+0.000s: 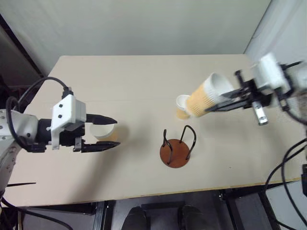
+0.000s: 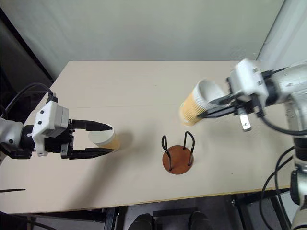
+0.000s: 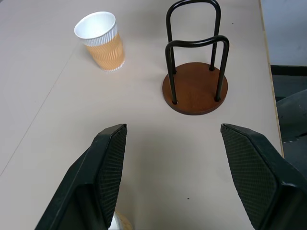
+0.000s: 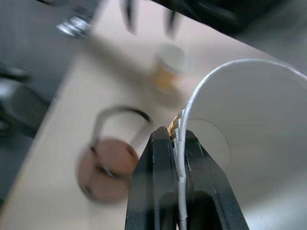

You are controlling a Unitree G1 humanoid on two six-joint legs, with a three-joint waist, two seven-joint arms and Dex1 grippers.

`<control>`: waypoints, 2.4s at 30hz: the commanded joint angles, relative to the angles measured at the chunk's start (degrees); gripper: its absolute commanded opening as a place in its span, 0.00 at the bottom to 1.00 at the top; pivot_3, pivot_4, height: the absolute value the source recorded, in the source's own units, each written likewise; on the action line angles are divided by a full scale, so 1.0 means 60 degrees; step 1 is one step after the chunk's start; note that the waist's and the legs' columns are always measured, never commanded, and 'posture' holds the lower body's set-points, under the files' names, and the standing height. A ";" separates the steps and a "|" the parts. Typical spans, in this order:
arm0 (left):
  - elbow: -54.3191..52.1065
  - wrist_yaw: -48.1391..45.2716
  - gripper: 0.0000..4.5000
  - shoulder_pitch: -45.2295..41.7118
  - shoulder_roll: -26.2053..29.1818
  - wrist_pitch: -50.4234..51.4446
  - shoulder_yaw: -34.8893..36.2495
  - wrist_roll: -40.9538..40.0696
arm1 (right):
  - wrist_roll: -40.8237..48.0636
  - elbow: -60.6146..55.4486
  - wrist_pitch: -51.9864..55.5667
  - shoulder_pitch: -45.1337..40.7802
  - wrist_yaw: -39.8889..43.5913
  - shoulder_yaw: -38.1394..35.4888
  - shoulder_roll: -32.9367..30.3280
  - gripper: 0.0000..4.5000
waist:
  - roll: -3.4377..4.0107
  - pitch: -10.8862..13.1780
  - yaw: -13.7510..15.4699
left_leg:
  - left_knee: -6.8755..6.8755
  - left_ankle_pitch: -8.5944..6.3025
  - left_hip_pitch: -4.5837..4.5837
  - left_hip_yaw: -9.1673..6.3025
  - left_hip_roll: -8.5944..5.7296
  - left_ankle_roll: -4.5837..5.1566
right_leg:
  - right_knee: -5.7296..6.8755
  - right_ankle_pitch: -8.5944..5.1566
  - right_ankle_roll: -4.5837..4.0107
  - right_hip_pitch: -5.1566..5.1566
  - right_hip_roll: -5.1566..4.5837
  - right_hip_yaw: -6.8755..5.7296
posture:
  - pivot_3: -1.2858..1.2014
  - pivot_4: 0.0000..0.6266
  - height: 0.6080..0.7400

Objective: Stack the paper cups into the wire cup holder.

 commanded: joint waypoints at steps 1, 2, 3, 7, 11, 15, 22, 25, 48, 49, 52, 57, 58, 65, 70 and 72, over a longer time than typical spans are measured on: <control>-0.0039 0.0063 0.75 0.0007 0.0099 -0.0215 0.0141 0.0034 | -0.0334 -0.0601 -0.0187 0.0230 -0.0003 0.0603 0.0147 0.01 | -0.0002 0.0001 0.0025 | 0.0000 -0.0001 -0.0001 -0.0001 0.0000 0.0000 | 0.0026 -0.0011 -0.0018 -0.0008 0.0000 0.0000 | 0.52 0.24 1.00; -0.0094 0.0085 0.75 0.0083 0.0101 -0.0195 0.0201 0.0032 | -0.0551 -0.0574 -0.0338 0.0311 -0.0003 0.0796 0.0199 0.01 | -0.0002 0.0002 0.0030 | -0.0002 -0.0002 -0.0002 -0.0006 0.0000 0.0001 | 0.0040 -0.0018 -0.0028 -0.0014 -0.0002 -0.0001 | 0.52 0.24 1.00; -0.0146 0.0109 0.75 0.0148 0.0102 -0.0176 0.0250 0.0027 | -0.0712 -0.0512 -0.0478 0.0362 -0.0005 0.0915 0.0241 0.01 | -0.0001 0.0002 0.0030 | -0.0006 -0.0002 -0.0003 -0.0010 0.0004 0.0002 | 0.0042 -0.0018 -0.0028 -0.0016 -0.0003 0.0002 | 0.52 0.24 1.00; -0.0359 0.0228 0.75 0.0485 0.0100 -0.0098 0.0499 -0.0030 | -0.0874 -0.0384 -0.0684 0.0375 0.0049 0.1071 0.0395 0.01 | 0.0000 0.0002 0.0006 | -0.0009 -0.0003 -0.0002 -0.0009 0.0007 0.0002 | 0.0052 -0.0017 -0.0029 -0.0026 -0.0007 0.0018 | 0.52 0.24 1.00; -0.0476 0.0371 0.75 0.0625 0.0127 -0.0050 0.0621 -0.0081 | -0.1234 -0.0169 -0.1027 0.0400 0.0164 0.1403 0.0548 0.05 | -0.0002 0.0001 -0.0001 | -0.0015 -0.0003 0.0010 -0.0007 0.0010 0.0002 | 0.0055 -0.0013 -0.0036 -0.0024 -0.0006 0.0022 | 0.52 0.24 1.00; -0.0509 0.0485 0.75 0.0667 0.0142 -0.0033 0.0719 -0.0062 | -0.1615 -0.0051 -0.1254 0.0364 0.0102 0.1673 0.0712 0.28 | -0.0002 0.0002 -0.0001 | -0.0020 -0.0003 0.0021 -0.0007 0.0012 0.0003 | 0.0059 -0.0010 -0.0043 -0.0025 -0.0005 0.0020 | 0.52 0.24 1.00; -0.0065 0.1676 0.75 0.0007 -0.0089 -0.0106 0.0163 0.0571 | -0.1780 0.0985 -0.1576 -0.0388 -0.0144 0.1093 0.0834 0.83 | -0.0001 0.0002 -0.0001 | -0.0030 -0.0003 0.0027 -0.0006 0.0014 0.0002 | 0.0057 -0.0009 -0.0052 -0.0025 -0.0006 0.0036 | 0.52 0.24 1.00; 0.0674 0.3285 0.75 -0.1674 -0.0853 0.0255 -0.1114 0.1354 | -0.2367 0.3492 -0.2267 -0.1733 -0.0813 0.0958 0.1311 0.90 | 0.0009 0.0008 0.0032 | -0.0036 -0.0002 0.0033 -0.0007 0.0013 0.0002 | 0.0064 0.0003 -0.0072 -0.0030 -0.0012 0.0064 | 0.52 0.24 1.00; 0.1947 0.4019 0.75 -0.4158 -0.3228 0.0836 -0.4211 0.2711 | -0.6517 1.2521 -0.6910 -0.3822 -0.3275 0.2198 0.4394 0.36 | 0.0013 0.0010 0.0041 | -0.0062 0.0032 -0.0126 0.0030 0.0161 -0.0321 | 0.0015 0.0186 -0.0001 -0.0253 0.0039 0.0075 | 0.52 0.24 1.00; 0.1927 0.3921 0.75 -0.4131 -0.3161 0.0753 -0.4144 0.2683 | -0.6450 1.2484 -0.6926 -0.3856 -0.3156 0.2126 0.4359 0.28 | 0.0012 0.0010 0.0048 | -0.0049 0.0014 -0.0126 0.0032 0.0160 -0.0293 | 0.0006 0.0186 -0.0002 -0.0251 0.0038 0.0078 | 0.52 0.24 1.00; 0.1922 0.3634 0.75 -0.4066 -0.3017 0.0535 -0.4009 0.2607 | -0.5962 1.2153 -0.6832 -0.3893 -0.2418 0.1746 0.4235 0.04 | 0.0013 0.0010 0.0053 | -0.0026 -0.0022 -0.0125 0.0031 0.0160 -0.0231 | -0.0011 0.0186 -0.0002 -0.0248 0.0038 0.0079 | 0.52 0.24 1.00; 0.1824 0.3120 0.75 -0.3976 -0.2685 0.0096 -0.3527 0.2372 | -0.4719 1.0191 -0.5999 -0.3785 -0.0891 0.0855 0.3548 0.01 | 0.0014 0.0011 0.0052 | 0.0009 -0.0017 -0.0116 0.0032 0.0159 -0.0228 | 0.0031 0.0185 -0.0002 -0.0242 0.0041 0.0079 | 0.52 0.24 1.00; 0.1719 0.2850 0.75 -0.3901 -0.2498 0.0051 -0.3280 0.2154 | -0.4154 0.9198 -0.5334 -0.3700 -0.0332 0.0605 0.3270 0.01 | 0.0014 0.0011 0.0050 | 0.0013 -0.0015 -0.0117 0.0035 0.0159 -0.0228 | 0.0032 0.0185 -0.0003 -0.0243 0.0043 0.0079 | 0.52 0.24 1.00; 0.0996 0.0300 0.75 -0.2492 -0.0695 -0.0090 -0.1813 0.0745 | 0.0211 0.1911 -0.1313 -0.1901 0.0446 0.0872 0.0764 0.01 | 0.0009 0.0007 0.0033 | -0.0009 0.0021 -0.0083 0.0061 0.0164 -0.0342 | 0.0004 0.0159 -0.0021 -0.0206 0.0158 0.0149 | 0.52 0.24 1.00; 0.1069 -0.0104 0.75 -0.2268 -0.0234 -0.0376 -0.2085 0.0974 | 0.0067 0.0490 -0.0898 -0.1130 0.0436 0.1242 0.0516 0.01 | 0.0008 0.0008 -0.0031 | 0.0037 -0.0056 -0.0028 0.0066 0.0171 -0.0235 | 0.0008 0.0150 -0.0014 -0.0163 0.0201 0.0192 | 0.52 0.24 1.00; 0.1063 -0.0101 0.75 -0.2317 -0.0243 -0.0405 -0.2194 0.1013 | -0.0368 0.0604 -0.1044 -0.1060 0.0355 0.1413 0.0684 0.01 | 0.0008 0.0008 -0.0040 | 0.0052 -0.0050 -0.0005 0.0070 0.0167 -0.0197 | 0.0024 0.0140 -0.0061 -0.0158 0.0200 0.0201 | 0.52 0.24 1.00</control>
